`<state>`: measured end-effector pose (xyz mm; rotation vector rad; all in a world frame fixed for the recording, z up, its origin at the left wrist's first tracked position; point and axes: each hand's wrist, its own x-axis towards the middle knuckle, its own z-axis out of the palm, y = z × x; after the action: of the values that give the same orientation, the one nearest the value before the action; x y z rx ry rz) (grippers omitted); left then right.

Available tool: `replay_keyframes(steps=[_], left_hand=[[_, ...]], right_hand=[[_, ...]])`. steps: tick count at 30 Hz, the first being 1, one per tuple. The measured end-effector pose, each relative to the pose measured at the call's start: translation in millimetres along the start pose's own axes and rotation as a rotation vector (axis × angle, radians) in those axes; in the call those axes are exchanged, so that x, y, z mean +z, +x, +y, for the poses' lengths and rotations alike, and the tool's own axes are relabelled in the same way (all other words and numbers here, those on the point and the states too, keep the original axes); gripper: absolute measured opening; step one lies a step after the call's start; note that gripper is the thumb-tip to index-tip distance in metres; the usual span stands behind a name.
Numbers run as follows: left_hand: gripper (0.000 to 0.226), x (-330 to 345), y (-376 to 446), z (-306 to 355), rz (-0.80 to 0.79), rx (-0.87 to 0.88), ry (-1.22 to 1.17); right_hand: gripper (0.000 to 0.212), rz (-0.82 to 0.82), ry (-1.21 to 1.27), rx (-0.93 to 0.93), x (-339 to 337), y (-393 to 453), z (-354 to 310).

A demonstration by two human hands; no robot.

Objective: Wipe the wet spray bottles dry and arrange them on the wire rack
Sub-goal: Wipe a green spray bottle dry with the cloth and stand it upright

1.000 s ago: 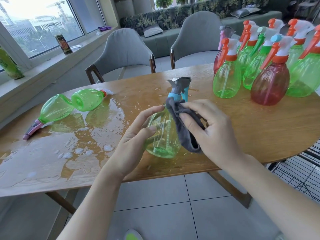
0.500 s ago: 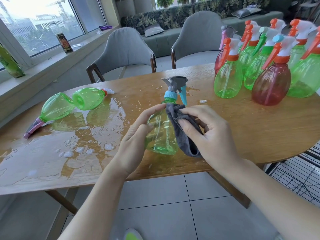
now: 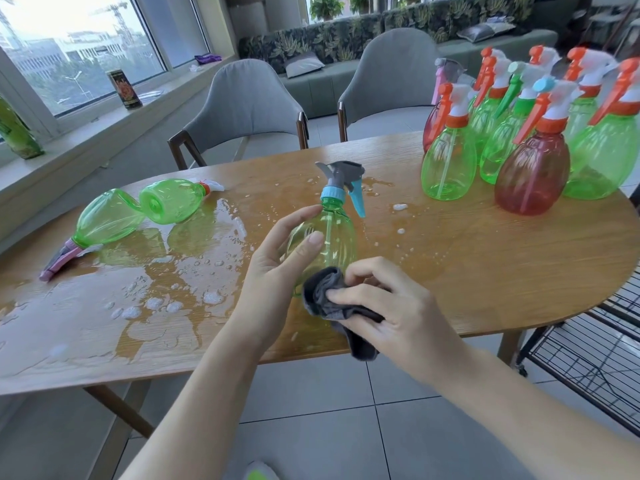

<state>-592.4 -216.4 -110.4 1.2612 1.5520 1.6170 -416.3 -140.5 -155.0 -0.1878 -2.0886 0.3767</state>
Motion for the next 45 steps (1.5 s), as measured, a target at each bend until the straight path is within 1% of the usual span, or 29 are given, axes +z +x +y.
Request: replay_keyframes(steps=[3, 5, 7, 9, 11, 13, 16, 18, 23, 26, 28, 30, 32, 33, 36, 37, 39, 41, 43, 45], left_hand=[[0.043, -6, 0, 0, -0.058, -0.027, -0.051], [0.042, -10, 0, -1, -0.092, -0.025, -0.083], [0.041, -13, -1, -2, -0.117, -0.023, -0.091], [0.045, -15, -2, -5, -0.137, -0.015, -0.084], [0.045, -17, -2, -6, -0.151, -0.004, -0.079], [0.044, -17, -2, -7, -0.163, 0.009, -0.077], [0.048, -17, -1, -11, -0.153, 0.007, -0.087], [0.055, -19, 0, -12, -0.146, 0.009, -0.067], [0.059, -19, -1, -11, -0.185, 0.014, -0.079], [0.060, -17, -2, -10, -0.166, 0.000, -0.125], [0.061, -16, -2, -12, -0.144, -0.024, -0.162], [0.053, -16, -2, -11, -0.124, -0.059, -0.209], [0.051, -16, -2, -12, -0.105, -0.067, -0.206], [0.053, -17, -1, -13, -0.095, -0.065, -0.184], [0.070, -19, -2, -13, -0.086, -0.065, -0.161], [0.068, -19, -2, -13, -0.097, -0.072, -0.178], [0.057, -20, -2, -12, -0.143, -0.083, -0.222], [0.051, -22, -5, -10, -0.197, -0.078, -0.264], [0.052, -24, -6, -8, -0.228, -0.077, -0.257], [0.058, -27, -6, -8, -0.252, -0.072, -0.229]], right_hand=[[0.019, 0.018, -0.025, -0.028, -4, 5, 5], [0.021, 0.094, -0.034, 0.010, -5, 14, 7], [0.024, 0.188, -0.033, 0.084, -5, 24, 11], [0.024, 0.261, 0.019, 0.199, -5, 34, 16], [0.021, 0.290, 0.131, 0.313, -6, 39, 19], [0.019, 0.286, 0.190, 0.362, -3, 37, 19], [0.022, 0.247, 0.177, 0.306, 0, 26, 15], [0.025, 0.216, 0.152, 0.270, -1, 21, 13], [0.024, 0.258, 0.157, 0.299, -5, 31, 14], [0.024, 0.241, 0.160, 0.287, -6, 30, 11], [0.024, 0.184, 0.113, 0.212, -4, 24, 8], [0.023, 0.102, 0.067, 0.105, -2, 16, 6], [0.021, 0.016, 0.059, 0.012, -1, 9, 3], [0.020, -0.014, 0.049, -0.024, -1, 7, 3], [0.021, -0.046, -0.022, -0.100, -5, 7, 4], [0.022, -0.042, -0.038, -0.111, -5, 9, 4], [0.023, 0.003, -0.041, -0.086, -6, 13, 6], [0.022, 0.091, -0.034, -0.017, -6, 20, 8], [0.024, 0.177, -0.031, 0.080, -8, 30, 11], [0.023, 0.228, 0.004, 0.195, -10, 37, 15]])
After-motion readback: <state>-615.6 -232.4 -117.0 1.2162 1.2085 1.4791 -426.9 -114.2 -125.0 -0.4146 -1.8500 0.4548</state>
